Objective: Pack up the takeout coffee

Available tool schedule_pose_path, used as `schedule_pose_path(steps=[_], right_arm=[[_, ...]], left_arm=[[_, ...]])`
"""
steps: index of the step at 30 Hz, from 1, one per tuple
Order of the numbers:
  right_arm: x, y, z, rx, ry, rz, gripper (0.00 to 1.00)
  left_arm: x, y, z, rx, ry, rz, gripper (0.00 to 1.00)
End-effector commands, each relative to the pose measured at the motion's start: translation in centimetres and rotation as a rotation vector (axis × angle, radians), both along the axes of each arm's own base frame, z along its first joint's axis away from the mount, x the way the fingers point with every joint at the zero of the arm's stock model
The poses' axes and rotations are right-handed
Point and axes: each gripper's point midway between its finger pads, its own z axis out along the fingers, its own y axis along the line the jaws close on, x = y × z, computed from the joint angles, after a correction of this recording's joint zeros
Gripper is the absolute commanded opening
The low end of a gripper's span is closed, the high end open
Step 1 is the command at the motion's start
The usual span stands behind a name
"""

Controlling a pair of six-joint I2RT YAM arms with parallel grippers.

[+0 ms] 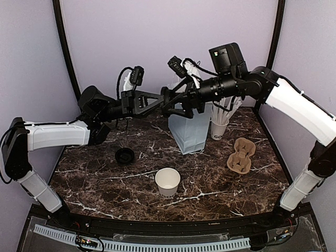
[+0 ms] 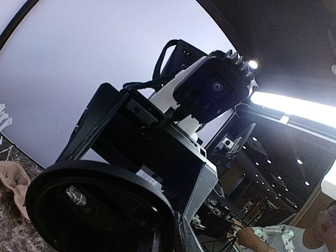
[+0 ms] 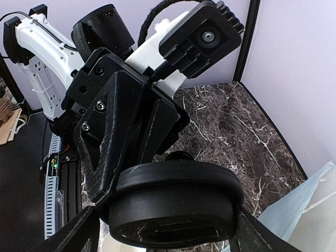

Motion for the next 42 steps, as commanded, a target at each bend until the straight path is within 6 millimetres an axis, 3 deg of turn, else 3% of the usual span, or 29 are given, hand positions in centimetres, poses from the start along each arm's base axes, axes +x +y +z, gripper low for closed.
schedule_pose_path(steps=[1,9,15,22,32,42], right_arm=[[-0.6,-0.6,2.5,0.046,-0.025,-0.007,0.81],[-1.1,-0.6,1.9,0.037,-0.008,0.019,0.85],[-1.7,-0.9,2.8,0.051,-0.004,0.032,0.8],[-2.3,-1.1,2.7,0.043,-0.009,0.068,0.8],[-0.8,-0.3,2.1,0.049,0.007,0.012,0.82],[-0.2,-0.2,1.7,0.04,0.004,-0.012,0.66]], left_arm=[[-1.3,0.5,1.3,-0.032,-0.065,-0.029,0.08],[-1.3,0.5,1.6,-0.032,-0.076,-0.039,0.08],[-1.1,0.6,1.5,-0.032,-0.075,-0.034,0.08],[-1.0,0.6,1.4,-0.032,-0.074,-0.037,0.08],[-0.9,0.6,1.1,-0.043,-0.059,-0.042,0.08],[-0.6,0.6,0.5,-0.029,-0.043,-0.028,0.09]])
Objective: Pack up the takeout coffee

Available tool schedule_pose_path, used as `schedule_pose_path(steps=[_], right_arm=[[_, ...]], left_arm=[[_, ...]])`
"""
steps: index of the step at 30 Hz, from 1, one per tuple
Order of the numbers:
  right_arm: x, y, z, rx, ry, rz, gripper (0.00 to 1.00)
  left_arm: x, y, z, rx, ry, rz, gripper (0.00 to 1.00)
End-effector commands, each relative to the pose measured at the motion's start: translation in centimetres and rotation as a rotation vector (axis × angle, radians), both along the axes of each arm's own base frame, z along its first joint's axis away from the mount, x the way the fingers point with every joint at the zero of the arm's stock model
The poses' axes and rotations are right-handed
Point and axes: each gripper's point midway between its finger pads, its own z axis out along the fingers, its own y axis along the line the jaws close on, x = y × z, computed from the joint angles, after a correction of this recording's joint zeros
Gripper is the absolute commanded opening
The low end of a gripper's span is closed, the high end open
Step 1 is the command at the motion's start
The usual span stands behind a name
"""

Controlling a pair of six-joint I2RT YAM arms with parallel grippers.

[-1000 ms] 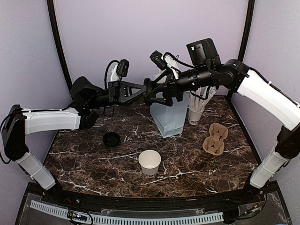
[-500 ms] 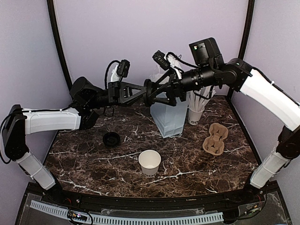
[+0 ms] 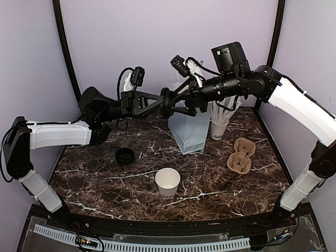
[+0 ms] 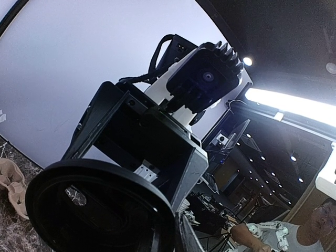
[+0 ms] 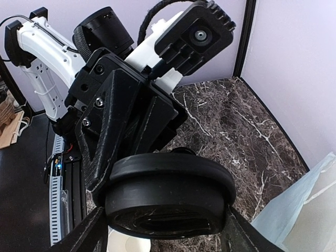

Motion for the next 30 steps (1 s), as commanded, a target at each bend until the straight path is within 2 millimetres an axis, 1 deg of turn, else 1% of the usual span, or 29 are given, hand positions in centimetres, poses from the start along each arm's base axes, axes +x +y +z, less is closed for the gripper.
schedule_pose_path(steps=[1,3,5,7,9,12,18,23,25,26,27,28,29,30], right_arm=[[0.3,0.3,1.4,0.034,-0.039,-0.012,0.66],[0.3,0.3,1.2,0.03,-0.04,-0.014,0.67],[0.3,0.3,1.1,0.031,-0.035,-0.013,0.73],[0.4,0.5,1.0,0.033,-0.026,-0.014,0.77],[0.5,0.7,0.9,0.035,-0.021,-0.012,0.78],[0.8,1.0,0.8,0.036,-0.015,-0.02,0.79],[1.3,1.5,0.3,0.031,-0.004,-0.031,0.78],[1.3,1.5,0.3,0.033,-0.001,-0.026,0.7],[1.2,1.4,0.4,0.028,-0.012,-0.026,0.68],[1.3,1.3,0.3,0.023,-0.02,-0.03,0.68],[1.3,1.1,0.3,0.018,-0.028,-0.034,0.68],[1.4,1.0,0.1,0.011,-0.035,-0.04,0.68],[1.5,0.8,-0.1,0.002,-0.042,-0.046,0.68],[1.6,0.6,-0.3,-0.006,-0.05,-0.051,0.68]], left_arm=[[-0.2,0.6,0.6,-0.026,-0.036,0.015,0.1],[0.0,0.7,0.2,-0.019,-0.027,0.024,0.1],[0.2,0.6,0.0,-0.016,-0.021,0.029,0.1],[0.2,0.6,-0.1,-0.02,-0.018,0.028,0.08],[0.2,0.6,0.1,-0.028,-0.016,0.021,0.08],[0.2,0.6,0.4,-0.045,-0.019,0.013,0.07],[0.4,0.5,0.4,-0.05,-0.007,0.012,0.06],[0.4,0.5,0.3,-0.053,-0.008,0.012,0.06],[0.4,0.5,0.0,-0.047,-0.004,0.013,0.09],[0.4,0.6,-0.1,-0.042,-0.002,0.016,0.14],[0.5,0.5,-0.4,-0.031,0.009,0.021,0.16],[0.4,0.7,-0.5,-0.026,0.01,0.027,0.22],[0.6,0.8,-0.8,-0.014,0.021,0.033,0.26],[0.5,1.2,-0.9,-0.011,0.015,0.045,0.32]])
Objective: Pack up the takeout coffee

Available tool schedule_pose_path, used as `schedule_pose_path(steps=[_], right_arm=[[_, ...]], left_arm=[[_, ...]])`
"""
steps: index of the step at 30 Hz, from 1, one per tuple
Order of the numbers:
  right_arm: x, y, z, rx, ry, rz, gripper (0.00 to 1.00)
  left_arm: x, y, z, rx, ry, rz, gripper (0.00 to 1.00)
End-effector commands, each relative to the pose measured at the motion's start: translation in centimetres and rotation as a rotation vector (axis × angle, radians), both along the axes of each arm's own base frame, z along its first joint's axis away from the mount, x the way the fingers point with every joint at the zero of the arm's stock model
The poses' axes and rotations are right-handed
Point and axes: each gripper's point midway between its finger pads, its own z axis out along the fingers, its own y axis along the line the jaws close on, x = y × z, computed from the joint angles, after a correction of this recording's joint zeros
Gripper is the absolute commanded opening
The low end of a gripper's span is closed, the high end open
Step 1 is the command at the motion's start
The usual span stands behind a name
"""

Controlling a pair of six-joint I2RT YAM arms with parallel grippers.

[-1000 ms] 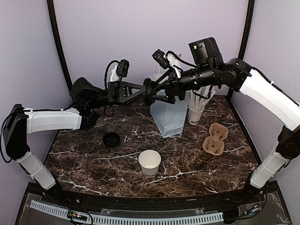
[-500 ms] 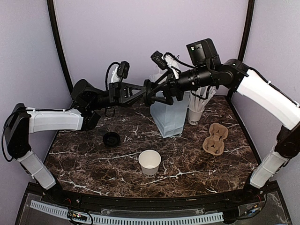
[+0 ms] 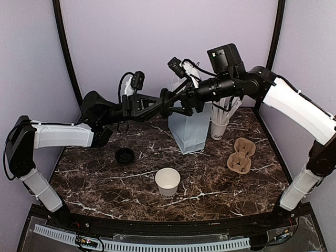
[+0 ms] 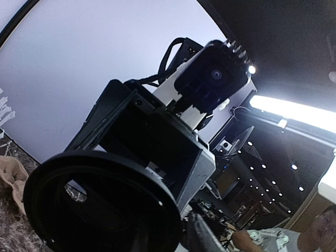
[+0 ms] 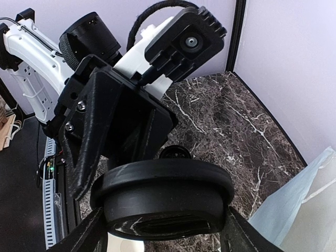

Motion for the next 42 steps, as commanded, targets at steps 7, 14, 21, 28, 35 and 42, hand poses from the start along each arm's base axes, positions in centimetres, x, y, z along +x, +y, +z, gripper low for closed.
schedule_pose_path(steps=[7,14,21,28,35,42], right_arm=[[0.5,-1.0,-1.4,-0.076,-0.11,-0.014,0.68],[-1.7,-2.0,-5.8,-0.237,-0.151,0.167,0.68],[-3.7,-2.8,-10.1,-0.404,-0.126,0.344,0.69],[-5.1,-1.8,-12.5,-0.555,-0.151,0.418,0.69],[-7.5,-0.8,-15.1,-0.677,-0.176,0.501,0.7],[-8.2,-0.5,-18.0,-0.828,-0.194,0.522,0.68]], left_arm=[[-0.5,3.0,-2.7,0.154,0.015,0.141,0.52],[0.9,7.2,-13.2,0.603,0.148,0.446,0.53],[-0.3,12.8,-22.8,0.884,0.29,0.634,0.46],[-2.1,12.5,-28.0,0.921,0.389,0.604,0.44],[-4.4,7.6,-30.3,0.933,0.362,0.484,0.43],[-5.3,5.1,-31.3,0.86,0.409,0.422,0.43]])
